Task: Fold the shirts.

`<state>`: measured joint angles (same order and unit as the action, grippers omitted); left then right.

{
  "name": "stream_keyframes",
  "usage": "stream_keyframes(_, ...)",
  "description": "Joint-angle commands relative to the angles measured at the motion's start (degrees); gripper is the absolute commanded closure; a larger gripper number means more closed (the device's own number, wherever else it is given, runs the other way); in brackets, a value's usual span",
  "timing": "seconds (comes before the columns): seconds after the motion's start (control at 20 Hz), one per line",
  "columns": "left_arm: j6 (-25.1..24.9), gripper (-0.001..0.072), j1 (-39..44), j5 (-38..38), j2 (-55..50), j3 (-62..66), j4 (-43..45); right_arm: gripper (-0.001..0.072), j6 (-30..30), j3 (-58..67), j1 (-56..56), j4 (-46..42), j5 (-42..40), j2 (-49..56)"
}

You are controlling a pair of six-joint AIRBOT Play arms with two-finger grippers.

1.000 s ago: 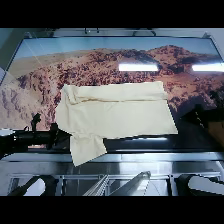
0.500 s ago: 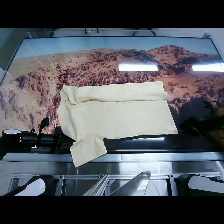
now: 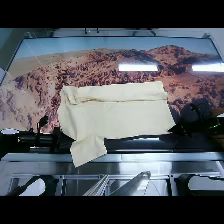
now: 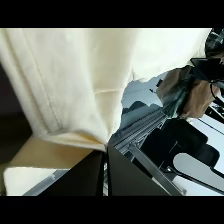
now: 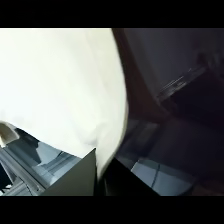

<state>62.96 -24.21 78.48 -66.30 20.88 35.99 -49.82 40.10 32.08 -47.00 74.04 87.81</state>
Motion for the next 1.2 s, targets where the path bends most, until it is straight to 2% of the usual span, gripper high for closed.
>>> stream_keyframes(0.0, 1.64, 0.0670, -0.83, 1.88, 3.45, 0.04, 0.57, 0.0700, 0.33, 0.52, 1.03, 1.51, 2.19, -3.04)
stream_keyframes(0.2, 6.23, 0.0670, -6.62, 4.13, 5.79, 0.04, 6.58, 0.0700, -0.28, 0.52, 6.14, 1.25, 3.61, -5.29)
stream_keyframes(0.45, 8.76, 0.0670, -7.61, 4.11, 9.57, 0.07, 8.94, 0.0699, -2.43, 0.52, 7.74, 2.32, 6.08, -5.77)
stream_keyframes(0.55, 8.26, 0.0670, -7.58, 4.81, 10.99, 0.15, 4.46, 0.0699, -2.82, 0.55, 7.74, 4.13, 8.24, -6.73)
stream_keyframes(0.65, 6.25, 0.0670, -7.50, 5.53, 11.72, 2.84, -3.58, 0.0699, -1.20, 0.57, 7.74, 10.03, 9.03, -9.09)
stream_keyframes(0.7, 6.32, 0.0670, -7.26, 5.51, 10.95, 5.90, -4.72, 0.0699, -0.11, 0.94, 7.72, 13.22, 8.37, -10.14)
stream_keyframes(0.95, 8.26, 0.0670, -0.83, 5.35, -5.03, 28.70, -4.57, 0.0698, 0.61, 9.51, 2.95, 24.17, 3.74, -5.68)
stream_keyframes(1.15, 9.18, 0.0671, 3.91, 4.87, -23.02, 46.86, -4.37, 0.0698, 3.98, 18.43, -6.75, 28.59, -8.74, 2.86)
